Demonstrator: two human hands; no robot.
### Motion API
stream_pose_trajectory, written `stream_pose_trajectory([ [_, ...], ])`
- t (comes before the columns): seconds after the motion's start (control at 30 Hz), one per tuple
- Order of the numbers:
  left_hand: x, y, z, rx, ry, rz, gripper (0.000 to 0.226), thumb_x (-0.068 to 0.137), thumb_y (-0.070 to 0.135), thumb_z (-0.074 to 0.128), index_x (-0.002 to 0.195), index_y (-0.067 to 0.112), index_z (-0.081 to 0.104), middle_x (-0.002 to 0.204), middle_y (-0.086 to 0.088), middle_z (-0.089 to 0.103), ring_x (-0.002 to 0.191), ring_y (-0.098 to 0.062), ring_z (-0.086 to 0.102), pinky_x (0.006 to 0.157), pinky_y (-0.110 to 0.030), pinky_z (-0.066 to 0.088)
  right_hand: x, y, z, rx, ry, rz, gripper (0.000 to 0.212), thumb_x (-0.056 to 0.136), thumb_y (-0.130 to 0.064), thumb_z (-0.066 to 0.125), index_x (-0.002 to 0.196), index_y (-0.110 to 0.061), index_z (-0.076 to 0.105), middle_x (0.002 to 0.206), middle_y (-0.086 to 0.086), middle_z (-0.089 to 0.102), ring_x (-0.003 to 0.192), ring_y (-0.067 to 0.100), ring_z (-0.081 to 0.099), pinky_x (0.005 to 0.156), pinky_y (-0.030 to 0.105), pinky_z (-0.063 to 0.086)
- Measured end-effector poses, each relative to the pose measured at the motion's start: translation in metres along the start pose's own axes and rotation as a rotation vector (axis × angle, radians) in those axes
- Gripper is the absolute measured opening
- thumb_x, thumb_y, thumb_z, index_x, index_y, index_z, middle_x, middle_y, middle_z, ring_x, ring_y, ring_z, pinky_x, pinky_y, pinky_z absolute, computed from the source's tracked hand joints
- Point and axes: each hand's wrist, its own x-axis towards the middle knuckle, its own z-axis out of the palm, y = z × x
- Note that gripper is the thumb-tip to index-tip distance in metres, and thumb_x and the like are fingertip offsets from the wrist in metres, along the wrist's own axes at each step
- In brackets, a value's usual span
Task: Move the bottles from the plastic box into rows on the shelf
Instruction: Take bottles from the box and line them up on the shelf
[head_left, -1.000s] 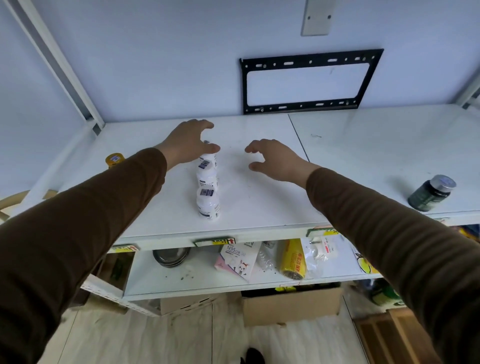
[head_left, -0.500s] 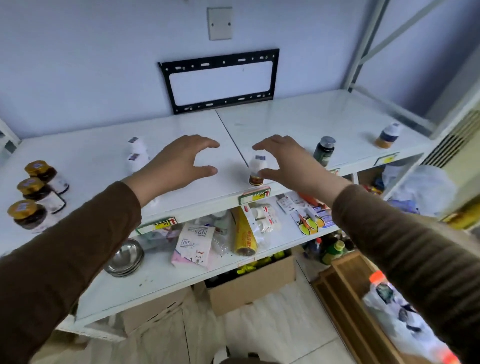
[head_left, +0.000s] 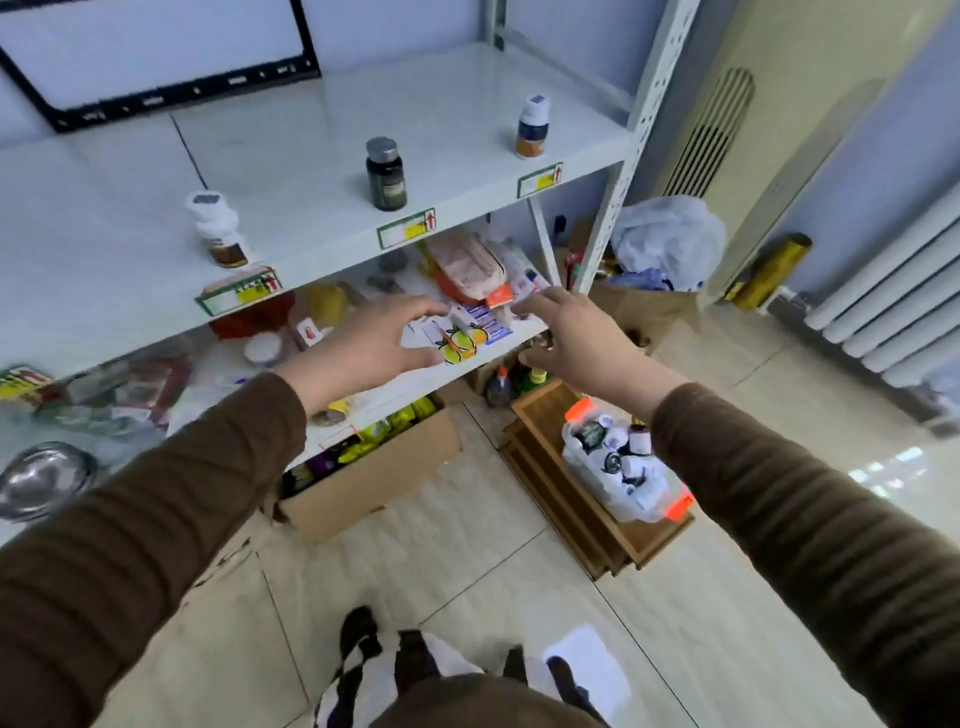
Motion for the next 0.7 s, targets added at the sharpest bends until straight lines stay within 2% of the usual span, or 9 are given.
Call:
stream_pose_trajectory([
  [0.2,0.039,0.059,0.093,-0.074,-0.124,-0.032,0.054,0.084,0.042,0.074,0.134,0.038,0.053,0.14,0.011,0.051,0.125,-0.009,0.049,0.095,-0.028,0.041,-0.059,0.112,0.009,0.047,-0.071,0.126,0.056,0.085,-0.021,0.068,0.138,-0.019,0.05,0.129,0.01,0.053,0.119,0.032,0.05,0.098,0.044,0.045],
  [0.37,0.081,0.082,0.148,-0.108,-0.201,-0.018,0.056,0.083,0.039,0.075,0.134,0.033,0.054,0.134,0.009,0.055,0.119,-0.009,0.052,0.094,-0.027,0.043,-0.076,0.183,0.027,0.091,-0.112,0.224,0.049,0.089,-0.018,0.067,0.136,-0.015,0.052,0.131,0.01,0.054,0.118,0.031,0.054,0.098,0.04,0.045],
  [0.5,0.118,0.089,0.196,-0.128,-0.293,-0.025,0.056,0.082,0.037,0.076,0.134,0.032,0.054,0.13,0.006,0.057,0.117,-0.011,0.054,0.096,-0.034,0.049,-0.077,0.234,0.053,0.119,-0.136,0.33,0.05,0.09,-0.017,0.066,0.138,-0.018,0.051,0.136,0.008,0.053,0.12,0.028,0.055,0.098,0.041,0.047],
  [0.6,0.145,0.092,0.234,-0.119,-0.361,-0.026,0.057,0.084,0.035,0.075,0.136,0.03,0.052,0.136,0.004,0.055,0.121,-0.013,0.053,0.095,-0.031,0.046,-0.074,0.273,0.078,0.142,-0.146,0.418,0.049,0.091,-0.016,0.065,0.137,-0.016,0.051,0.134,0.01,0.054,0.12,0.029,0.056,0.099,0.042,0.047],
  [0.7,0.167,0.096,0.274,-0.093,-0.43,-0.046,0.058,0.085,0.035,0.074,0.137,0.025,0.051,0.137,0.0,0.053,0.122,-0.018,0.052,0.089,-0.028,0.042,-0.074,0.309,0.11,0.194,-0.161,0.495,0.048,0.091,-0.017,0.064,0.137,-0.016,0.051,0.13,0.009,0.056,0.11,0.025,0.061,0.091,0.035,0.049],
])
